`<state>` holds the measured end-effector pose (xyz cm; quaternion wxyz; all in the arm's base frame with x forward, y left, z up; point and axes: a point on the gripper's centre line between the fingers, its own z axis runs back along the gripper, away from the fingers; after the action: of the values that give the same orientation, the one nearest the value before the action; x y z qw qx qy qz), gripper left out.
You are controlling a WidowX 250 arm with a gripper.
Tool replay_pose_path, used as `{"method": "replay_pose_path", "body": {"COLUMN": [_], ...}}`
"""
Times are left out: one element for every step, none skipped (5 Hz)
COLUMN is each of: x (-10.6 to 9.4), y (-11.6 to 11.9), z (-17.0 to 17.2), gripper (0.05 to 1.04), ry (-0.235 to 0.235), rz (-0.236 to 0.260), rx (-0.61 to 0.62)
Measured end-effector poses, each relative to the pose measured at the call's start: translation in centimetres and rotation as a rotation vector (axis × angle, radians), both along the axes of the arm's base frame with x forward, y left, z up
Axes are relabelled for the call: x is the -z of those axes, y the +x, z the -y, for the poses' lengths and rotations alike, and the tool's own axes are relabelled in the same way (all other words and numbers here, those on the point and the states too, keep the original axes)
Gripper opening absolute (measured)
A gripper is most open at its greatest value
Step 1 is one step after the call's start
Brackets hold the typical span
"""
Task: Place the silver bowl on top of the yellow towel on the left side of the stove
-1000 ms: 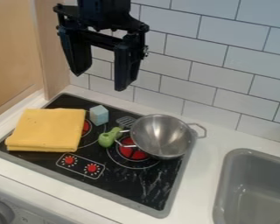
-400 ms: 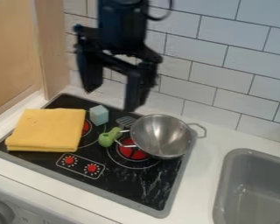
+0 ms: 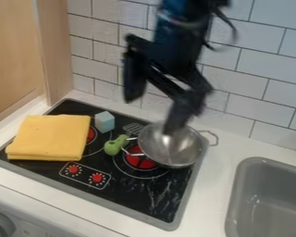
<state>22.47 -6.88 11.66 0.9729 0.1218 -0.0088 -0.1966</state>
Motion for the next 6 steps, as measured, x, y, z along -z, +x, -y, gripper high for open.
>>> {"method": "replay_pose_path", "body": {"x": [1.7,2.7,4.0,5.1,6.7,7.6], "y": [0.8,1.5,2.4,3.8,4.3,4.6], "z": [0.4,1.2,1.3,1.9,2.6,3.3], "gripper": [1.001,1.001,1.001,1.001,1.001,1.001], "ry": [0.046,0.089,0.113,0.131,0.141,0.153], "rz": [0.000,0.033,0.048,0.077,0.046,0.048], "rx": [0.018,0.053,0.067,0.097,0.135,0.158]}}
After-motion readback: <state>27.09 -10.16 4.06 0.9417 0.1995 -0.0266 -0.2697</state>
